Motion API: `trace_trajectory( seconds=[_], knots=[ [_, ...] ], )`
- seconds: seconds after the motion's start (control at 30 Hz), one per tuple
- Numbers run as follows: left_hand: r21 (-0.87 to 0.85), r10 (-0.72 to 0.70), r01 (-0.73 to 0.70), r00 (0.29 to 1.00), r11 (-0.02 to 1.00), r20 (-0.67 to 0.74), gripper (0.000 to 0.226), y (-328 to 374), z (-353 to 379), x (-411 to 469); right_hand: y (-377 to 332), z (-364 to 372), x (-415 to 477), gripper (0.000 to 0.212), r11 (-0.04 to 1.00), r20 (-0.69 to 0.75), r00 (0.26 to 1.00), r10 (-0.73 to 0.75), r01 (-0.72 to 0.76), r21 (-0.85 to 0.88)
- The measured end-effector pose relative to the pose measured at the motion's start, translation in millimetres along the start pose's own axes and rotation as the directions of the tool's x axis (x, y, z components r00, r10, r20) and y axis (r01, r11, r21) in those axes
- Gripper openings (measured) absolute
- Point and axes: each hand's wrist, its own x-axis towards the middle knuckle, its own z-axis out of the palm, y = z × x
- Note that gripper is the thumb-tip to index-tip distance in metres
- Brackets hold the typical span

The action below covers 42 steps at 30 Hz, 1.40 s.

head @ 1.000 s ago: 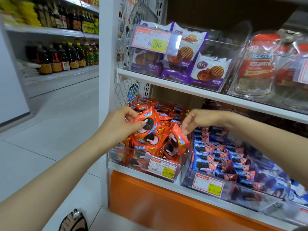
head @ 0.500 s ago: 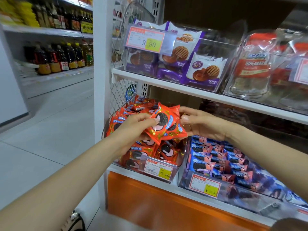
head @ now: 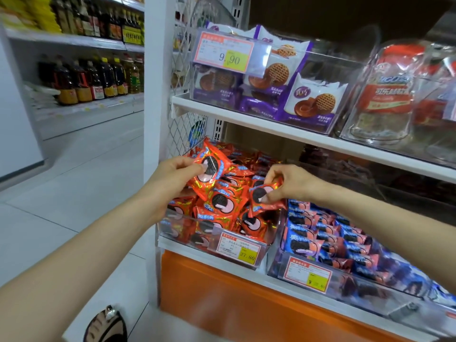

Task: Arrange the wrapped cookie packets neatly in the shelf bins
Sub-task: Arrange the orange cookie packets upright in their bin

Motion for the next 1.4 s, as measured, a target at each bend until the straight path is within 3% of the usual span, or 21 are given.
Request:
trace_trajectory(
  seconds=[0.07,0.23,0.37,0.47,0.53,0.63,0.8,1.03,1.2,1.3,1.4],
  knots=[
    [0.012,0.02,-0.02,1.0,1.0,-0.002,0.01,0.3,-2.3,-1.9,-5.5,8.1,3.5,0.036,0.988,0.001,1.0,0.023,-0.023,-0.151],
    [0.025,0.05,-0.05,0.999,0.998,-0.018,0.009,2.2,-7.7,-5.4,-9.1,32.7,8.7,0.043,0.953,0.047,0.999,-0.006,0.02,-0.302],
    [0.011,0.054,-0.054,0.998,0.998,-0.027,0.009,4.2,-9.0,-6.8,-4.9,51.5,6.2,0.038,0.769,0.089,0.994,-0.056,0.1,-0.631],
    [0.01,0.063,-0.063,0.998,0.998,-0.028,0.009,4.7,-9.1,-7.7,-5.5,53.9,8.6,0.046,0.647,0.12,0.993,0.013,0.084,-0.758],
    [0.012,0.066,-0.065,0.998,0.998,-0.025,0.008,4.5,-9.7,-8.7,-9.0,54.4,10.7,0.059,0.62,0.128,0.989,0.079,0.052,-0.783],
    [0.013,0.069,-0.069,0.997,0.998,-0.017,0.009,3.8,-12.4,-9.1,-12.4,55.2,15.0,0.048,0.593,0.178,0.974,0.142,0.06,-0.803],
    [0.015,0.074,-0.074,0.997,0.997,-0.011,0.007,6.0,-15.9,-10.5,-14.3,53.9,21.5,0.061,0.647,0.241,0.95,0.198,0.058,-0.76],
    [0.021,0.077,-0.077,0.997,0.997,-0.014,0.007,7.7,-16.5,-12.4,-15.4,47.5,26.5,0.067,0.696,0.251,0.954,0.164,0.068,-0.715],
    [0.021,0.069,-0.069,0.997,0.997,-0.023,0.006,6.0,-20.0,-11.6,-14.1,49.9,29.5,0.084,0.648,0.248,0.955,0.161,0.088,-0.757],
    [0.042,0.071,-0.07,0.997,0.997,-0.025,0.006,5.7,-20.0,-10.7,-10.6,44.9,28.9,0.079,0.684,0.255,0.957,0.141,0.092,-0.724],
    [0.06,0.061,-0.059,0.998,0.996,-0.024,0.008,3.9,-18.5,-8.7,-9.2,46.8,26.7,0.077,0.642,0.261,0.959,0.111,0.132,-0.756]
  ],
)
